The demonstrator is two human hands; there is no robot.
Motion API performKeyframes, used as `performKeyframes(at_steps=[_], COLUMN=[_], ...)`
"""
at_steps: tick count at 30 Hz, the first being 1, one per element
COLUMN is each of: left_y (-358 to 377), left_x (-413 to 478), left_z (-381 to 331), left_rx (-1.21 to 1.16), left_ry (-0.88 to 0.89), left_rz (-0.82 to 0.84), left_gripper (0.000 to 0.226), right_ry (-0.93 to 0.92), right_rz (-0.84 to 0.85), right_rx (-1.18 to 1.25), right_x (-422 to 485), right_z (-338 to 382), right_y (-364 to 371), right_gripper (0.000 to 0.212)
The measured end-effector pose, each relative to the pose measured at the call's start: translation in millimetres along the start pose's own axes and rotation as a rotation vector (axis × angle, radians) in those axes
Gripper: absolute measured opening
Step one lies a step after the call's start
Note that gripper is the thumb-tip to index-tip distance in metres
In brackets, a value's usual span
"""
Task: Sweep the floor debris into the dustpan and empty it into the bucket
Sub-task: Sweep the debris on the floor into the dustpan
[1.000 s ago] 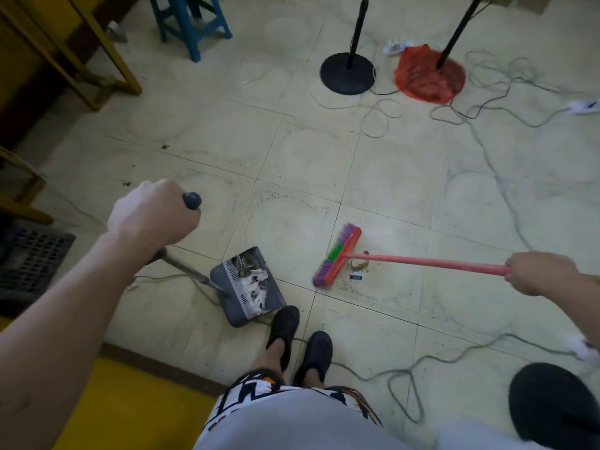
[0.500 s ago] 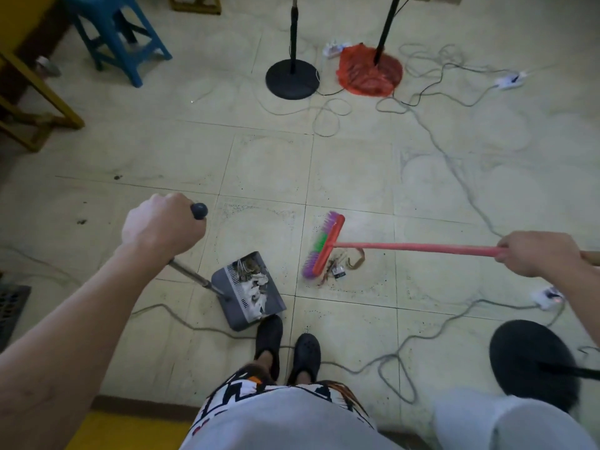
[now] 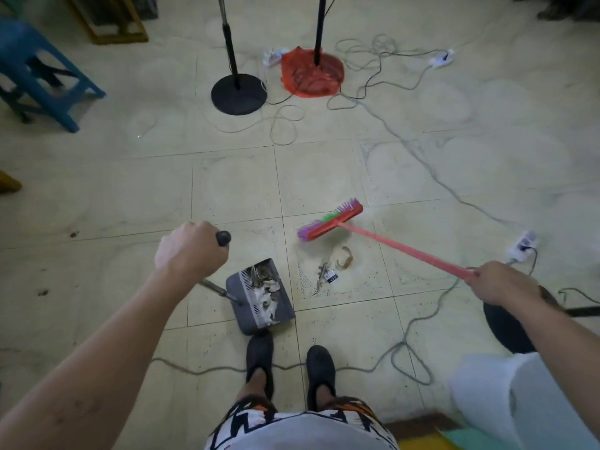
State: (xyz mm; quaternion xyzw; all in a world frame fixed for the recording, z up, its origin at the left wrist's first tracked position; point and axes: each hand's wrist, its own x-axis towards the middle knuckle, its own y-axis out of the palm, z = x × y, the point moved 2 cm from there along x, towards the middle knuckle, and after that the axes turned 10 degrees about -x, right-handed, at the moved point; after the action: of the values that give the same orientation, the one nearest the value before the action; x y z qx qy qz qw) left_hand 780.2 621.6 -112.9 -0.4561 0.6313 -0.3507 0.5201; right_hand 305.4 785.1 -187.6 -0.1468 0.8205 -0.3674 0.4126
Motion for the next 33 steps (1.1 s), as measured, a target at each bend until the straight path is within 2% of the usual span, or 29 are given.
performKeyframes(at_steps=[7,16,21,27,33], left_y=[21,32,31,35,37], left_x=[51,88,90,97,103], left_z=[11,17,11,9,4], left_rx=[0.019,0.046,0.053,0.075,0.060], left_ry=[0.120,0.205,0.250,0.265,0.281], left_rz=[0.071,0.118,0.149,0.144,0.141], left_gripper=[0.028,0.028,0.031,0.020,0.022], right_ry=[-0.014,-0.058,-0.025,0.058,0.037], right_rz=[-0.003,-0.093,-0.098,-0.101,-0.118], right_rx=[0.138,0.046,-0.077,-0.144,-0.196], right_x=[-42,-81,-90,-119,-150], right_z=[75,169,168,140,123], right_y=[-1,-13,-18,-14,-15], right_gripper=[0.033,0.020,0.019,0.016,0.017])
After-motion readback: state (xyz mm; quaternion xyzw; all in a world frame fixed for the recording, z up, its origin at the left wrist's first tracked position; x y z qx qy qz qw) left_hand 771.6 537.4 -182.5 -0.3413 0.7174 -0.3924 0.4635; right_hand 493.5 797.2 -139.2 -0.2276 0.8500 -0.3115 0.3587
